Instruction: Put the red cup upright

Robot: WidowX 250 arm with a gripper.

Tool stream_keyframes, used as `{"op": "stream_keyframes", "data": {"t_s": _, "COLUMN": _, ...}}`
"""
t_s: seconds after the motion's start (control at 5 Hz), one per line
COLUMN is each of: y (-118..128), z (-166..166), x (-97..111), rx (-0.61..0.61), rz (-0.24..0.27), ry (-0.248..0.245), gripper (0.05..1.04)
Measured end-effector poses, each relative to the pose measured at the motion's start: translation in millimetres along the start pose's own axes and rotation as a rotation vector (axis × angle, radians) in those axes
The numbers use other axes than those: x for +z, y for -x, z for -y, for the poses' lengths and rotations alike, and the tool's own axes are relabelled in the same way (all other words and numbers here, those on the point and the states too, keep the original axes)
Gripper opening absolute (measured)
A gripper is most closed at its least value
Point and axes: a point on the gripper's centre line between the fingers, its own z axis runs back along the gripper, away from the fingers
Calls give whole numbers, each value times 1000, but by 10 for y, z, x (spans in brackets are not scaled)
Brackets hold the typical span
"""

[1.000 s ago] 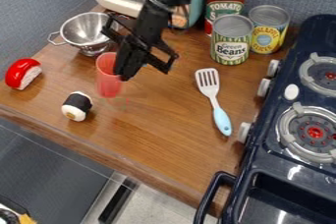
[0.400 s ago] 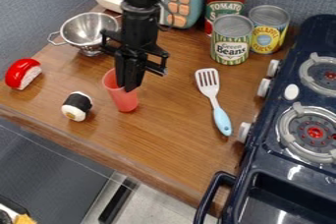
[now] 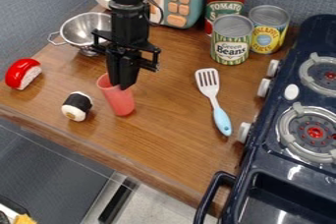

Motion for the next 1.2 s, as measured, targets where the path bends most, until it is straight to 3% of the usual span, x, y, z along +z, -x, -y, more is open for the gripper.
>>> {"op": "stream_keyframes", "data": {"t_s": 0.4, "y": -11, "z": 21, "x": 0, "rx": 10, "rz": 8, "ry": 20, "gripper": 865}}
{"op": "stream_keyframes", "data": {"t_s": 0.6, "y": -3, "z": 32, "x": -10, "rx": 4, "rz": 14, "ry": 56, "gripper": 1007}}
{"op": "stream_keyframes", "data": {"t_s": 0.8, "y": 77, "z": 37, "x": 291, "rx": -32, "rz": 131, "ry": 42, "gripper": 1003}}
{"op": "stream_keyframes", "data": {"t_s": 1.0, "y": 231, "z": 17, "x": 616, "rx": -57, "rz": 264, "ry": -23, "gripper": 999}}
{"op": "stream_keyframes", "data": {"t_s": 1.2, "y": 275, "z": 106, "x": 640, "rx": -81, "rz": 280, "ry": -52, "gripper": 999}}
